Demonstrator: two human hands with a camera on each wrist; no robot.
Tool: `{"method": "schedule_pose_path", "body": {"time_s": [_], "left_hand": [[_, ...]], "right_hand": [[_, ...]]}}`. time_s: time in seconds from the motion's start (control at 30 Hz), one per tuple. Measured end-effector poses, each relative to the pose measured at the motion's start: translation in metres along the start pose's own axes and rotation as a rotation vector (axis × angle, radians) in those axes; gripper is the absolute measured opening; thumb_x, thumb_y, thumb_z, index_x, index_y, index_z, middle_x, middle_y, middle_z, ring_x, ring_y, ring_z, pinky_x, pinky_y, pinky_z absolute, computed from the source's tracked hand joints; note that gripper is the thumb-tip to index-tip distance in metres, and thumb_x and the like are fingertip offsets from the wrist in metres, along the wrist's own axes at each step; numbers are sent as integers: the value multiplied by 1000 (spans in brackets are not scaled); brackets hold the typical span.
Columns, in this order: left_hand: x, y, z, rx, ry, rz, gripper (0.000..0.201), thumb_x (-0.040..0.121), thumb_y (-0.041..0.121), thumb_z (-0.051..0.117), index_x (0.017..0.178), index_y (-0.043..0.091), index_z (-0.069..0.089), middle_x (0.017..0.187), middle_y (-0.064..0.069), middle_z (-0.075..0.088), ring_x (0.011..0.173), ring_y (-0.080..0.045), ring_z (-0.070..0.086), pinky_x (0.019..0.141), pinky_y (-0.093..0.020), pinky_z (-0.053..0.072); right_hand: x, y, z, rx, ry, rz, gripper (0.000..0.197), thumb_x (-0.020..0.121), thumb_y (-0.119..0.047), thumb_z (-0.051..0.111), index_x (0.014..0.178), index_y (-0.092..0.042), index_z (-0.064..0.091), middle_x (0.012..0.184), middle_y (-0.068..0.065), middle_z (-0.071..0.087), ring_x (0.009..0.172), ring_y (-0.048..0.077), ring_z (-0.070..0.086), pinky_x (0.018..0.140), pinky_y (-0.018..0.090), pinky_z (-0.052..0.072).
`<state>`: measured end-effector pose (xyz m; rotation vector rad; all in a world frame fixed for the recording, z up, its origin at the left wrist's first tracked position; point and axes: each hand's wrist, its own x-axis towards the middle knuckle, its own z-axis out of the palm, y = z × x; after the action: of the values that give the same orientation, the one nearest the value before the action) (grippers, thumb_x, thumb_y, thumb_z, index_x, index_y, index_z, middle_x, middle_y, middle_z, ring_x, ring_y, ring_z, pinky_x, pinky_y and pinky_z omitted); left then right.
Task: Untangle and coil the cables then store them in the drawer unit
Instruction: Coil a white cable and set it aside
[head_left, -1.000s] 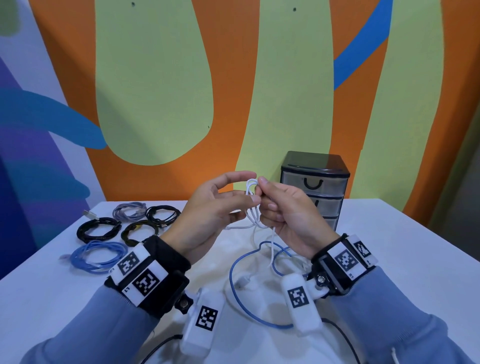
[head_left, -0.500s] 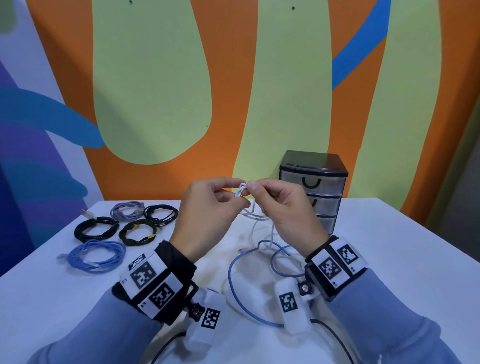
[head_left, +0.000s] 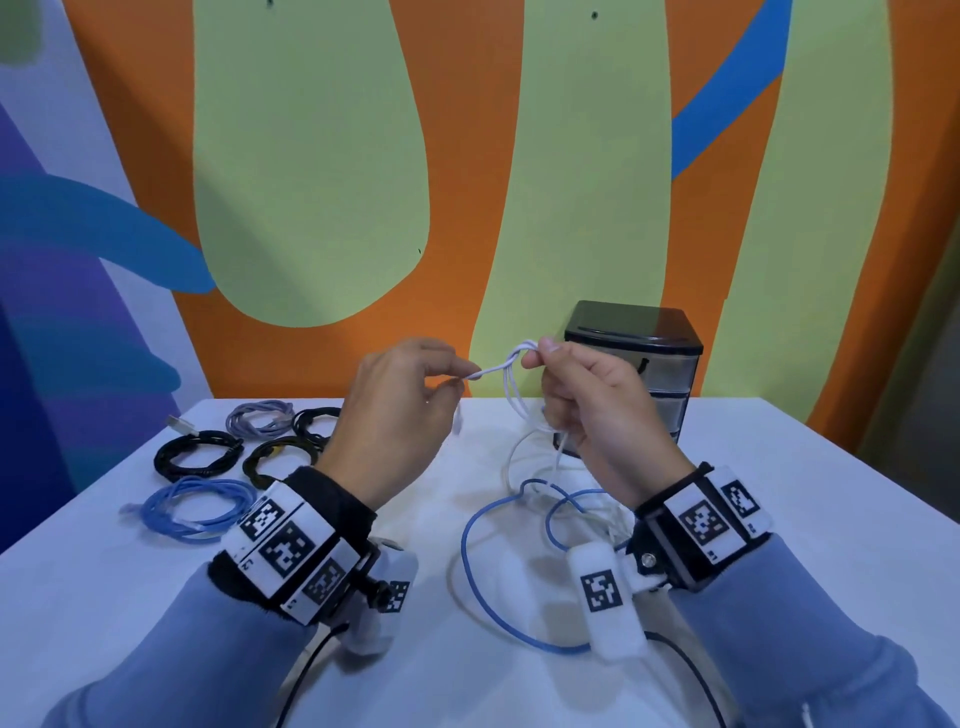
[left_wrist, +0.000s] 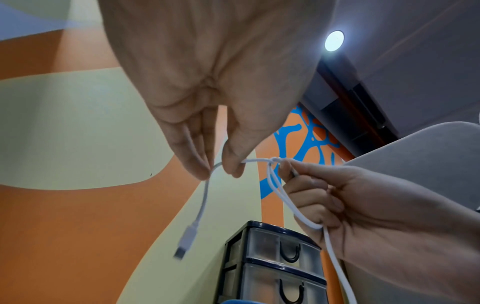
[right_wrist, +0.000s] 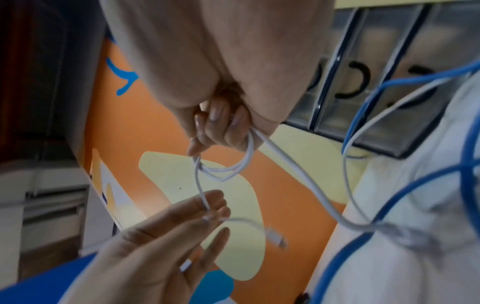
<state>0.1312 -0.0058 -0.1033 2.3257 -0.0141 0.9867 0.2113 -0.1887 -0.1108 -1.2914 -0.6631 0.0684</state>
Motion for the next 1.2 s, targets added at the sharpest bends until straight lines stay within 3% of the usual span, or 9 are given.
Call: {"method": "schedule_pose_path", "body": {"time_s": [0.07,0.17,0.23,0.33,0.43,0.57,0.8,0.97,1.2], "left_hand": [[0,0,1,-43,50,7,22,95,12,75,104,29,85,101,8,72,85,-8,67,80,-30,55],[-3,5,3,-186,-27,-75,16,94,14,77,96,28,85,81,8,77,71,-5,66,71,-27,53],[-6,11,6,-364,-131,-154,14,92,10,78,95,22,84,86,3,81,84,-17,75,84,-38,61],[-9,19,8,-619,-262,-253,22,93,4,75,111,15,79,101,-13,81,107,-31,76,106,-51,56],[-11,21,10,-733,-263,-314,36,89,5,82,123,15,73,101,-16,81,104,-30,78,107,-46,55],[-13,19,15,-820,-210,-403,43,85,-2,83,124,11,70,101,-18,81,97,-32,77,105,-44,55],[-6,20,6,-1119,-225,-538,46,89,0,75,132,15,67,99,-11,73,85,-17,61,84,-34,44],[-4,21,5,-1302,-255,-567,45,90,-4,56,131,11,66,93,-10,63,77,-18,51,76,-35,43],[-5,16,2,-922,-237,-382,49,90,-14,64,131,14,67,89,-10,70,74,-21,53,73,-32,48]], "right_hand": [[-1,-2,5,178,-50,54,29,109,-26,52,94,-9,70,67,-2,21,54,10,18,50,20,19],[-1,-3,10,342,-86,103,26,109,-24,50,96,-6,65,65,-4,26,50,6,22,50,20,16],[-1,0,13,352,-75,99,25,109,-24,51,97,-6,64,66,-3,29,50,6,25,51,20,18],[-1,5,16,250,-14,59,27,109,-24,53,95,-5,67,68,0,34,53,8,29,50,16,29],[-2,9,16,26,43,-24,33,109,-29,54,96,-4,71,70,3,41,59,12,40,57,18,41],[-3,11,14,-251,78,-111,34,110,-31,53,93,-8,71,77,-11,63,71,7,57,67,25,47],[0,9,5,-394,117,-134,37,112,-34,45,88,-11,61,75,0,54,59,9,48,48,24,45],[1,9,5,-294,89,-93,40,113,-33,43,88,-7,61,80,3,56,70,13,54,55,32,57],[1,0,4,3,57,-28,33,112,-29,46,91,-9,60,73,4,64,67,14,64,62,32,62]]}}
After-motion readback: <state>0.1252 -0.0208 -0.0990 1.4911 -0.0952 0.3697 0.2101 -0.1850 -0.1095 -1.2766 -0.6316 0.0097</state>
